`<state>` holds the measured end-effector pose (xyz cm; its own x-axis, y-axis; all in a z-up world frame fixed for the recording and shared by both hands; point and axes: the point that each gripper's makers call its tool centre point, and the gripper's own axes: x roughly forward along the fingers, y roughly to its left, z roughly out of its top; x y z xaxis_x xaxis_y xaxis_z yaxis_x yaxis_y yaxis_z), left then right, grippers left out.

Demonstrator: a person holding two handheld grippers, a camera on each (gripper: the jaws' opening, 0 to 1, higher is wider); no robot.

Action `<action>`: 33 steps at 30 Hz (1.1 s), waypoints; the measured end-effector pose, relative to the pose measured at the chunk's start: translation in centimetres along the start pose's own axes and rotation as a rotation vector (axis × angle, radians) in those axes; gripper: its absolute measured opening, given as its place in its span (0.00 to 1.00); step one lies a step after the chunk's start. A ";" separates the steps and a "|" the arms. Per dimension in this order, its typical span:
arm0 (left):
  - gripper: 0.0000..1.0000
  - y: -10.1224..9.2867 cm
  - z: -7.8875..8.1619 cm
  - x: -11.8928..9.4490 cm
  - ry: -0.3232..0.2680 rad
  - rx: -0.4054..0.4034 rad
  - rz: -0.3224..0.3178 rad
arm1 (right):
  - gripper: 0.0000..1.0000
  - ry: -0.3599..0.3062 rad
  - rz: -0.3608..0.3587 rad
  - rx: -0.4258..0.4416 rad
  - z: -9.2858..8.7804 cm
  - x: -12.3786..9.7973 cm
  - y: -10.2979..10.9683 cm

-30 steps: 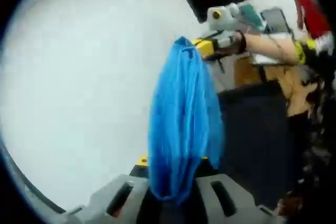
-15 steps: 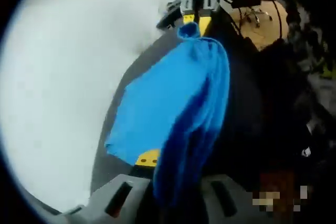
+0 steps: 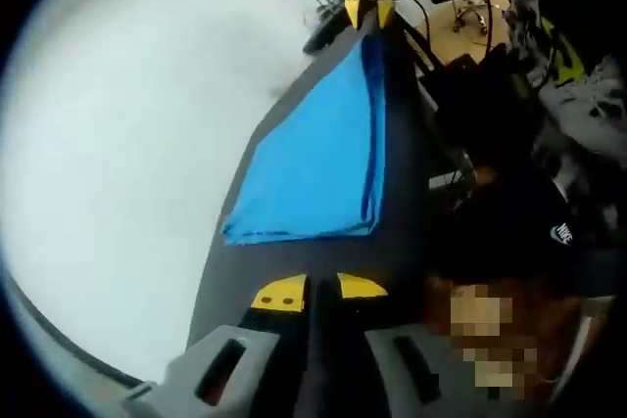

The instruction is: Spread out the cloth and fold it

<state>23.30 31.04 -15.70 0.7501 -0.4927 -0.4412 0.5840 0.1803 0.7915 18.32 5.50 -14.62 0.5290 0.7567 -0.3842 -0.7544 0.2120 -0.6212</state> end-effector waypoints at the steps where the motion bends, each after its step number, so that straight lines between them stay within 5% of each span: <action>1: 0.06 0.0 0.5 0.2 -0.035 0.032 0.000 | 0.17 0.012 0.001 -0.015 -0.3 0.4 0.0; 5: 0.06 -0.6 2.4 1.0 -0.131 0.118 -0.024 | 0.18 -0.013 0.025 -0.064 0.1 1.7 0.1; 9: 0.06 -0.6 2.7 2.1 -0.144 0.186 -0.030 | 0.17 -0.030 0.033 -0.077 0.4 2.8 -0.2; 13: 0.12 -0.9 3.3 1.6 -0.218 0.218 -0.062 | 0.13 -0.127 0.022 0.067 0.1 2.9 -0.3; 15: 0.20 -0.8 3.6 0.6 -0.262 0.141 -0.083 | 0.13 -0.142 -0.009 0.129 -0.3 2.5 -0.6; 18: 0.37 -1.0 5.0 -0.7 -0.395 -0.050 -0.189 | 0.13 -0.125 -0.032 0.077 -0.2 2.1 -0.1; 19: 0.38 -0.9 5.3 -0.4 -0.412 -0.029 -0.190 | 0.13 -0.125 -0.040 0.070 -0.2 2.1 -0.1; 21: 0.32 -0.9 4.6 0.9 -0.333 0.070 -0.171 | 0.13 -0.125 -0.039 0.060 0.0 2.1 -0.2; 25: 0.28 -1.1 5.4 1.1 -0.372 0.025 -0.235 | 0.15 -0.125 -0.041 0.042 0.2 2.2 -0.3; 33: 0.23 -1.3 5.6 1.8 -0.413 -0.049 -0.264 | 0.13 -0.147 -0.052 0.038 0.2 2.3 -0.4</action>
<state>22.09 25.16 -15.15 0.3945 -0.8217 -0.4114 0.7587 0.0387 0.6503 19.78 7.24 -15.12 0.5070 0.8261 -0.2461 -0.7431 0.2741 -0.6105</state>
